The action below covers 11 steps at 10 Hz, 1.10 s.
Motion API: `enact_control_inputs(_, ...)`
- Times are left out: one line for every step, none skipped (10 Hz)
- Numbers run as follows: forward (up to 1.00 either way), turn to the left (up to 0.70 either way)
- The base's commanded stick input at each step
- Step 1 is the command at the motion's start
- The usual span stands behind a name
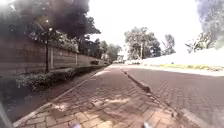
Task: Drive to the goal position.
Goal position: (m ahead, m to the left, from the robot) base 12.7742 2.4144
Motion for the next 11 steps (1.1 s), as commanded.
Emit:
enact_control_inputs(0.69, 0.00)
enact_control_inputs(0.68, 0.00)
enact_control_inputs(0.68, 0.00)
enact_control_inputs(0.68, 0.00)
enact_control_inputs(0.68, 0.00)
enact_control_inputs(0.68, 0.00)
enact_control_inputs(0.70, 0.00)
enact_control_inputs(0.70, 0.00)
enact_control_inputs(0.70, 0.00)
enact_control_inputs(0.70, 0.00)
enact_control_inputs(0.70, 0.00)
